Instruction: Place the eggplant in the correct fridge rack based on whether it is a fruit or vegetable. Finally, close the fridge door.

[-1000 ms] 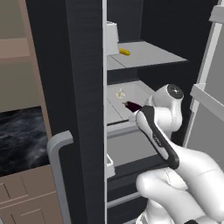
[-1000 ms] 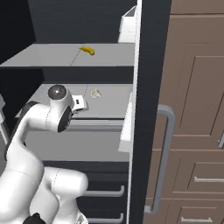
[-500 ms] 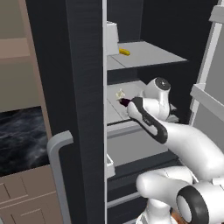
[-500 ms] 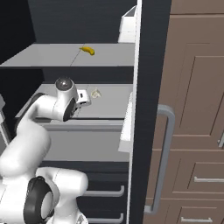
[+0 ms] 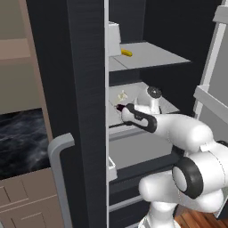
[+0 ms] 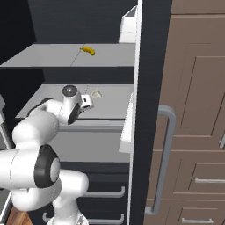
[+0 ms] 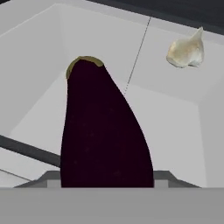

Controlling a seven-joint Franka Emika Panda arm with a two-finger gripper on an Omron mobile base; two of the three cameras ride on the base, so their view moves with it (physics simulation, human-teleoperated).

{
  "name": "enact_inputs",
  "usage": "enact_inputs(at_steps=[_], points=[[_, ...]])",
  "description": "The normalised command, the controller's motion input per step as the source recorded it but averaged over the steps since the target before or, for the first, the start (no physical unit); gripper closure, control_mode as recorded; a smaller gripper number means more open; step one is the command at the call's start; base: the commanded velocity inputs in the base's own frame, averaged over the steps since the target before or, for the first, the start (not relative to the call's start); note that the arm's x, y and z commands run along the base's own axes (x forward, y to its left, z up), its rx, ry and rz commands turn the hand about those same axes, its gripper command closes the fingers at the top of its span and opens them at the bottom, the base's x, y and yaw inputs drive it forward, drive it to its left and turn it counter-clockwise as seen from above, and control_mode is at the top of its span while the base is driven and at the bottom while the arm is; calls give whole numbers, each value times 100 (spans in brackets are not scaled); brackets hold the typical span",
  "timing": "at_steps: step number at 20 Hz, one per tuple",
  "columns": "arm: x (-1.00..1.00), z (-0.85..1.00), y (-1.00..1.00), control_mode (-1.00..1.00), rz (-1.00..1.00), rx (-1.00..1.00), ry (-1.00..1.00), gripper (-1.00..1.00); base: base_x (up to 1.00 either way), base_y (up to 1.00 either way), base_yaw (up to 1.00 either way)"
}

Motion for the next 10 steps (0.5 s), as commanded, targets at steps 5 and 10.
enact_inputs(at_steps=[5, 10], points=[[65, -26, 1, -100, 2, 0, 1, 100, 0, 0, 0], [60, -18, 1, -100, 2, 0, 0, 100, 0, 0, 0]])
